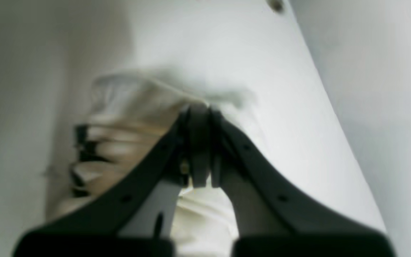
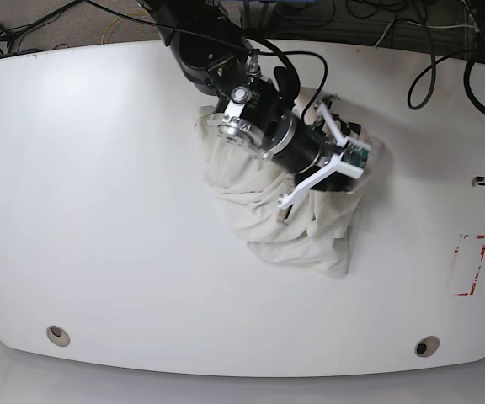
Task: Fold the T-shirt properly
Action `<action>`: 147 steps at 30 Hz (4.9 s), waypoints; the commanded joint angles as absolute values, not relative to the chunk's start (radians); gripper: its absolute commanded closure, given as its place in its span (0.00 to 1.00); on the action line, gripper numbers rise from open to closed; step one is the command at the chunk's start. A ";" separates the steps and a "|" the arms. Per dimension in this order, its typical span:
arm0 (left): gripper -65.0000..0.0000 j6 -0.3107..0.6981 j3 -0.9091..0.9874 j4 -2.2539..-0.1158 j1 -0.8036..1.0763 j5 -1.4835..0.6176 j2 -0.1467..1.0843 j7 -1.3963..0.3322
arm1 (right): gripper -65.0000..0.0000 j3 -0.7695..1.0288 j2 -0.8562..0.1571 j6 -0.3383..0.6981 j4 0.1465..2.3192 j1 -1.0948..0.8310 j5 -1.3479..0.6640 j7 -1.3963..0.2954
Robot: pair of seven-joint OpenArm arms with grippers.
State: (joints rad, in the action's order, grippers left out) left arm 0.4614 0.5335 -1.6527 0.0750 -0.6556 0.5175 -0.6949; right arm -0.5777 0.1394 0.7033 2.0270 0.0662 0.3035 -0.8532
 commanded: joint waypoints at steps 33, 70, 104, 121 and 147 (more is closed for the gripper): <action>0.29 0.463 0.234 -1.296 -0.137 -0.565 0.220 -0.657 | 0.98 -0.004 0.073 0.698 2.041 0.102 0.285 -0.779; 0.36 0.461 0.093 -0.955 -0.352 -0.565 0.134 -0.657 | 0.98 0.002 0.070 0.698 2.038 0.101 0.285 -0.779; 1.00 0.504 0.099 -1.170 -0.323 -0.570 0.208 -0.714 | 0.98 0.186 0.113 0.698 1.991 0.088 0.196 -0.782; 1.00 0.499 0.142 -1.573 -0.269 -0.564 0.328 -0.776 | 0.98 0.262 0.111 0.698 1.965 0.236 0.189 -0.812; 1.00 0.501 0.274 -1.794 -0.483 -0.562 0.533 -0.782 | 0.97 0.265 -0.051 0.698 1.682 0.717 0.191 -0.849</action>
State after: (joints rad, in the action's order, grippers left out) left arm 0.5018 0.2577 -1.7802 -0.4370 -0.5529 0.4953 -0.8101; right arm 0.2668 -0.0235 0.7048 1.7027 0.6495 0.2047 -0.8749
